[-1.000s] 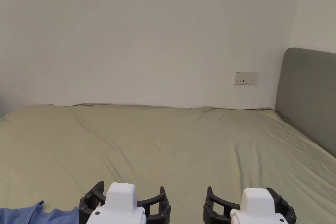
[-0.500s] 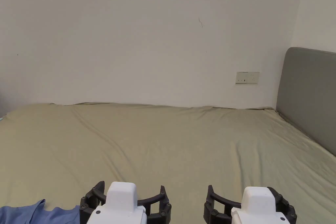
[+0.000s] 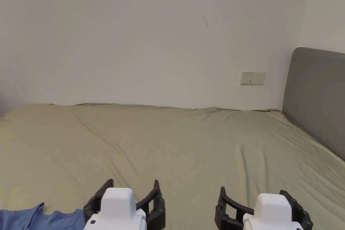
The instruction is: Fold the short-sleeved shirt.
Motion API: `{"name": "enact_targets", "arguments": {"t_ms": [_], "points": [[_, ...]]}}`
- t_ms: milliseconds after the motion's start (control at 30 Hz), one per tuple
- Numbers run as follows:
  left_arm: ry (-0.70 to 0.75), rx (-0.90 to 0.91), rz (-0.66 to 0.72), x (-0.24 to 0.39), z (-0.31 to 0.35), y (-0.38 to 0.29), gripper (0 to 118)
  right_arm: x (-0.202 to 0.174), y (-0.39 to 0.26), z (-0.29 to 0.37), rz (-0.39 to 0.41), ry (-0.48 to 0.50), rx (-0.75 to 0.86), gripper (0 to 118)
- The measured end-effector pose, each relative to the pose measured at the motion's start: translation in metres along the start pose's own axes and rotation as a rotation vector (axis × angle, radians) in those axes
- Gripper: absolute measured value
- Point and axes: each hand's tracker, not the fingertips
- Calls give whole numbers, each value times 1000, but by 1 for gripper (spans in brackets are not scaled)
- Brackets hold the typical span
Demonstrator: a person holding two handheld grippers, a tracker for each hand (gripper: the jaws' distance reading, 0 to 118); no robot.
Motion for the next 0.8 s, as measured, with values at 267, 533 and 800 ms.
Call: {"name": "enact_targets", "arguments": {"t_ms": [267, 533, 800], "points": [[-16, -18, -45, 9, 2, -5, 4, -1, 6, 12, 10, 10, 21, 6], [56, -8, -47, -20, 11, 9, 2, -20, 11, 5, 31, 85, 13, 5], [455, 12, -110, -135, 63, 22, 2, -140, 23, -1, 44, 418, 66, 6]]}}
